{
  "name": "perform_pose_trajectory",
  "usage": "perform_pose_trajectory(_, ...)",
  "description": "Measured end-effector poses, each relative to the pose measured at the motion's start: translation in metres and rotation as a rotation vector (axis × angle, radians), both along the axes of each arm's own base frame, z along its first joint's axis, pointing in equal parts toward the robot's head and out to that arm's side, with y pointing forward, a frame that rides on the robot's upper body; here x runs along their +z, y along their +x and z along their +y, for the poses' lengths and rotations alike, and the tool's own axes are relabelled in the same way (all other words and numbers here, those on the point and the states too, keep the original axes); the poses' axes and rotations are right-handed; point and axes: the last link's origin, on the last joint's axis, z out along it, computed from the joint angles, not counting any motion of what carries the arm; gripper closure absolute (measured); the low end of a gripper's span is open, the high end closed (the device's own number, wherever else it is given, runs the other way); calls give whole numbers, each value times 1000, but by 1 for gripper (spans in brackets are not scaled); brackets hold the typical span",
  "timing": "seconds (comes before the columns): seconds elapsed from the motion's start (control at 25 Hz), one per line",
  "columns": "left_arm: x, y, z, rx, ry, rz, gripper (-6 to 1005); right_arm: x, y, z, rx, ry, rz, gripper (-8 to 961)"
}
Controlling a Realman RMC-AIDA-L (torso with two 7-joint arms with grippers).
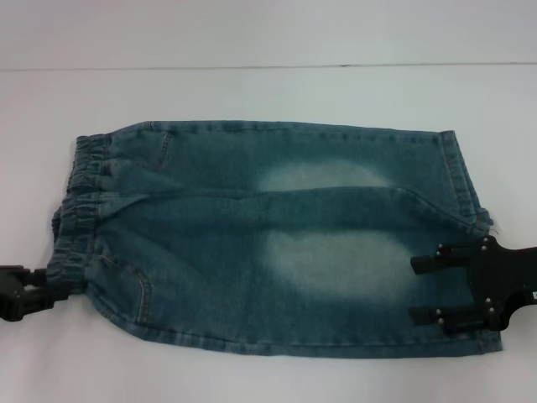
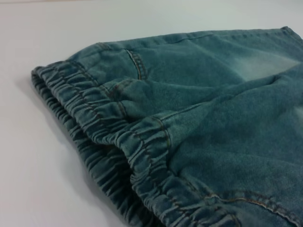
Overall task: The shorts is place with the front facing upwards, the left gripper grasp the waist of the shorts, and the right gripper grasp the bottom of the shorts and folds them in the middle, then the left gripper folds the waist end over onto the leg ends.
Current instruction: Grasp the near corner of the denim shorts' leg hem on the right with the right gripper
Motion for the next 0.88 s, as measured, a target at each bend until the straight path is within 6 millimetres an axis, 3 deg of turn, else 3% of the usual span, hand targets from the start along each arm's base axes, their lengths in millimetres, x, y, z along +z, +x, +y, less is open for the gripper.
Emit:
perform_pose_trajectory(0.6, -6, 7, 0, -21, -28, -37, 971, -1, -1, 0, 0, 6, 8, 177)
perform_pose_trajectory(0.88, -6, 17, 4, -13, -47, -85, 975, 5, -13, 13, -27, 20, 40, 178)
